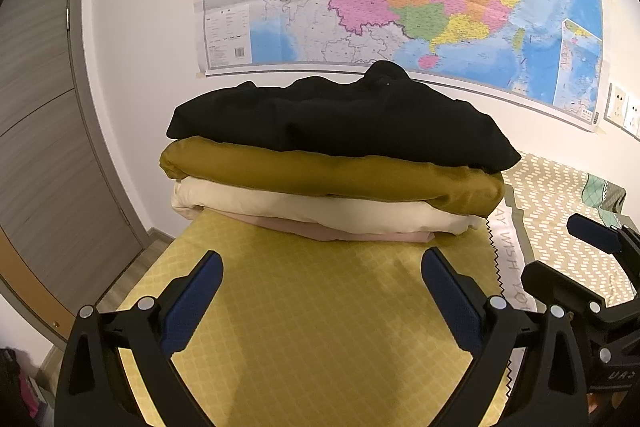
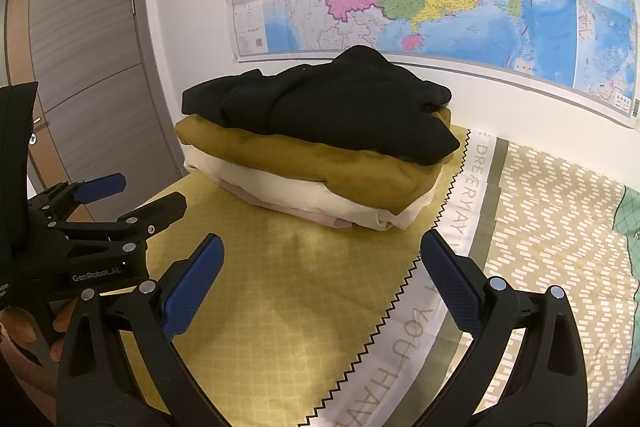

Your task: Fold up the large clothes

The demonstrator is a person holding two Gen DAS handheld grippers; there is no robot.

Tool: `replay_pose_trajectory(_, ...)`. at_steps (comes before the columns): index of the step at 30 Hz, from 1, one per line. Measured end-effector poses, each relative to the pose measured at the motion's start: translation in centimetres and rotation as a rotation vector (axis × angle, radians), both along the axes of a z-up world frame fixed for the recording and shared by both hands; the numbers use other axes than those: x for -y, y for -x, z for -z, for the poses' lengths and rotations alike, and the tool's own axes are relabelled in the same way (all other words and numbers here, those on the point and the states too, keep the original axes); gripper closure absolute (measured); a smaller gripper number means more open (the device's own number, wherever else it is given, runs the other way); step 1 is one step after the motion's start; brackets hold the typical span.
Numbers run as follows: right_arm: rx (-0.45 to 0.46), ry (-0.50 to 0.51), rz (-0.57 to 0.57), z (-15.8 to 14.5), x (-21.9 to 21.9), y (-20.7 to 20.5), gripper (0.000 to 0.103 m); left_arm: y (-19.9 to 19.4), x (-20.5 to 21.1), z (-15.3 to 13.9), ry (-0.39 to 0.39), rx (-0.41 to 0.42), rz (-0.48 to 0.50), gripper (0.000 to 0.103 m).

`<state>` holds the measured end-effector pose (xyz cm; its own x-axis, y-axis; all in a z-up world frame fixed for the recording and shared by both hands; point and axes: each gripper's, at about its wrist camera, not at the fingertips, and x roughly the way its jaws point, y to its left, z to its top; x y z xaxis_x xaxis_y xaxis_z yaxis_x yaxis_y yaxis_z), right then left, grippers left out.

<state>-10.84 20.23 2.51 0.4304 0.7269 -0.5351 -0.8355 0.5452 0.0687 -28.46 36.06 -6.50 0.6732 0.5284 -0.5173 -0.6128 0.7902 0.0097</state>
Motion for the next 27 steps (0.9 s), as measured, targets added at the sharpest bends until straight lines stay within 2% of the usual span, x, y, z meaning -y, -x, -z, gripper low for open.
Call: replay_pose_trajectory(27, 0.01, 0.003, 0.002, -0.09, 0.32, 0.75, 0.006, 0.48, 0.72, 0.45, 0.009, -0.004, 0.003, 0.007)
